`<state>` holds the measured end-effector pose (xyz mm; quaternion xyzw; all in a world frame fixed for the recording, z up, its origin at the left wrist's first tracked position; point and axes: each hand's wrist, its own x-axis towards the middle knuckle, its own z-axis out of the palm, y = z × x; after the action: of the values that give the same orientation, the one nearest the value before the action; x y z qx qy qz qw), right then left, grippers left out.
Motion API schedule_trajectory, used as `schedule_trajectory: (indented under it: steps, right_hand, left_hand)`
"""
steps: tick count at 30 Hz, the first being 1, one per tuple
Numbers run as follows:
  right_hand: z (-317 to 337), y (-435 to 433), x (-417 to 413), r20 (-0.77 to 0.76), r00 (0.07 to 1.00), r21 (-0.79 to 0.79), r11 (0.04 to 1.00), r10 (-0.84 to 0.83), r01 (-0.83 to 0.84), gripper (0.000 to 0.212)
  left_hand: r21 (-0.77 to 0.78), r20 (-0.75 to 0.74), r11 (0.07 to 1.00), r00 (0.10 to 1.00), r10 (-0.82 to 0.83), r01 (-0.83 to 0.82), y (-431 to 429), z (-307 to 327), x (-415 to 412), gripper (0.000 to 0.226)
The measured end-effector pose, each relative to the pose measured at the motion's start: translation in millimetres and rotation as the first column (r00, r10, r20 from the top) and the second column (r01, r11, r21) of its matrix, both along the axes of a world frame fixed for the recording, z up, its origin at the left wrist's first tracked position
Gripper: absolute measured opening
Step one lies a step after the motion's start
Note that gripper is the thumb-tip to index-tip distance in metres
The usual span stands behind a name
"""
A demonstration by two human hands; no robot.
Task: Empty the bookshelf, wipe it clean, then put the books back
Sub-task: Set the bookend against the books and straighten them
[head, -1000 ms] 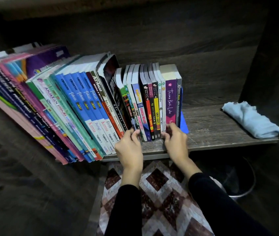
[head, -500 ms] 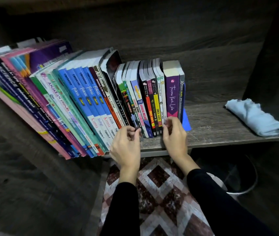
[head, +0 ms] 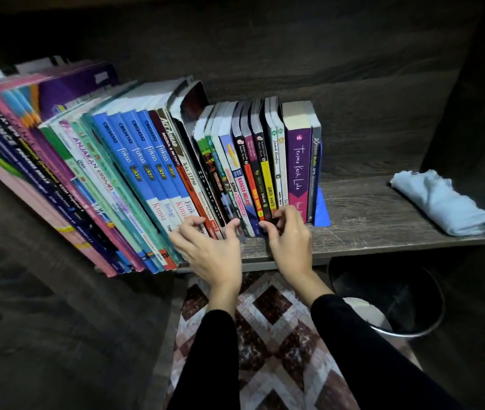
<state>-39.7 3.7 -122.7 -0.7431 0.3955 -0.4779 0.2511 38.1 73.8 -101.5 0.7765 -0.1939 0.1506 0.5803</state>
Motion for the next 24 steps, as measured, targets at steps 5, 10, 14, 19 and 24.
schedule_trajectory:
  steps: [5, 10, 14, 19, 24]
  right_hand:
    - [4.3, -3.8, 2.3, -0.006, 0.999, 0.071, 0.997, -0.039, 0.039, 0.029]
    - [5.4, -10.7, -1.0, -0.019, 1.000, 0.089, 0.996, -0.008, 0.010, 0.032]
    - [5.0, -18.8, -17.9, 0.013, 0.995, 0.076, 0.992, 0.097, -0.097, 0.013]
    - [0.8, -24.8, -31.5, -0.050, 0.998, 0.107, 0.994, 0.032, -0.027, 0.020]
    - [0.9, -31.8, -29.5, -0.112, 0.994, 0.117, 0.993, -0.015, 0.028, 0.013]
  left_hand:
    - [-0.030, 0.036, 0.999, 0.998, 0.046, -0.045, -10.0, -6.5, 2.4, 0.061]
    - [-0.060, 0.132, 0.995, 0.988, 0.084, -0.077, -14.7, -13.2, 5.2, 0.066]
    - [-0.014, 0.139, 0.999, 0.989, 0.042, -0.040, -11.4, -15.9, 5.6, 0.079]
    - [-0.024, 0.088, 0.996, 0.993, 0.084, -0.083, -21.7, -15.9, 0.8, 0.090]
    - [-0.071, 0.021, 0.991, 0.993, 0.116, -0.114, -33.4, -16.6, -6.6, 0.088]
